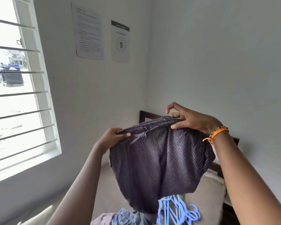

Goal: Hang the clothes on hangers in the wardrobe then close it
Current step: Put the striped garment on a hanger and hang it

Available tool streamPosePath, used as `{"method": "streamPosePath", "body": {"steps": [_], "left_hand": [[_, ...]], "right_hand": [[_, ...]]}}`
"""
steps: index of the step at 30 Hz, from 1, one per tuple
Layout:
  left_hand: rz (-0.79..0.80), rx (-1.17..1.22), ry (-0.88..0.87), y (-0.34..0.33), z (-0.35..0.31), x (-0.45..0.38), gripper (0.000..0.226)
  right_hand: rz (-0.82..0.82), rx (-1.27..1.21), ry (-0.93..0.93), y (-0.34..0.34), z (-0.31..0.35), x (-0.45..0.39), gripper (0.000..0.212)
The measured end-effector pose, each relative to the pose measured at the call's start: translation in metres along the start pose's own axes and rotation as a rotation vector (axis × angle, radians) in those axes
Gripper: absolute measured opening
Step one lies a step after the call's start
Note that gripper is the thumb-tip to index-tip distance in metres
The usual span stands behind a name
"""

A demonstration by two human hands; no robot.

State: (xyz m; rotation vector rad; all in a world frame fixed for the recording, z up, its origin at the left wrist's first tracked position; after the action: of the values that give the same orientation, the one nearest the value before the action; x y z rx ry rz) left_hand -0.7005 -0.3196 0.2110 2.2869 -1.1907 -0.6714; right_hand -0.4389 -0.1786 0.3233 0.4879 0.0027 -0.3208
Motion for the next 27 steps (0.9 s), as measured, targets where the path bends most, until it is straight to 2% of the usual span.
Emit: {"method": "streamPosePath", "body": {"steps": [2, 4, 8, 10, 12, 16, 18, 20, 23, 25, 26, 27], "left_hand": [[-0.151, -0.084, -0.013, 0.010, -0.008, -0.015, 0.041], [-0.240, -0.238, 0.020, 0.017, -0.019, -0.027, 0.047], [-0.341, -0.470, 0.093, 0.032, -0.045, -0.031, 0.059], [-0.376, -0.512, 0.086, 0.035, -0.055, -0.030, 0.061], [-0.339, -0.519, 0.053, 0.035, -0.063, -0.030, 0.052], [-0.221, -0.342, 0.013, 0.028, -0.073, -0.026, 0.028], [-0.164, -0.109, 0.027, 0.022, -0.080, -0.020, 0.021], [-0.083, 0.138, 0.025, 0.015, -0.089, -0.010, 0.016], [0.043, 0.479, -0.018, 0.000, -0.103, 0.001, 0.013], [0.150, 0.743, -0.122, -0.010, -0.108, 0.007, 0.027], [0.175, 0.802, -0.176, -0.014, -0.110, 0.009, 0.042], [0.162, 0.753, -0.209, -0.017, -0.111, 0.009, 0.060]], "right_hand": [[0.049, 0.061, 0.007, -0.004, 0.003, 0.005, 0.044], [0.124, 0.257, -0.002, -0.011, 0.003, 0.001, 0.053], [0.239, 0.625, -0.225, -0.024, -0.009, -0.014, 0.070], [0.220, 0.681, -0.344, -0.017, -0.021, -0.021, 0.072], [0.160, 0.652, -0.389, -0.005, -0.030, -0.026, 0.074], [0.038, 0.185, -0.335, 0.007, -0.028, -0.030, 0.072], [-0.007, -0.133, -0.280, 0.007, -0.025, -0.035, 0.070], [-0.104, -0.395, -0.206, 0.006, -0.026, -0.046, 0.076], [-0.361, -0.801, -0.061, -0.012, -0.017, -0.064, 0.014], [-0.543, -0.940, 0.012, -0.022, -0.012, -0.071, 0.003], [-0.622, -0.963, 0.043, -0.024, -0.009, -0.074, 0.001], [-0.694, -0.976, 0.063, -0.027, -0.004, -0.076, 0.001]]}}
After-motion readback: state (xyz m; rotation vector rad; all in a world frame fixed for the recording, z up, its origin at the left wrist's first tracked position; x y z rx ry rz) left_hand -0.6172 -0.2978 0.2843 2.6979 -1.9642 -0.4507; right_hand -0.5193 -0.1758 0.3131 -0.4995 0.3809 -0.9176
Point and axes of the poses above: each hand's wrist, its own x-axis away from the middle knuckle, its own y-axis out of the back of the hand, z = x × y, the point moved 1 cm from there along -x, towards the middle knuckle, and after that the axes turned 14 degrees about -x, right-handed, at the moved point
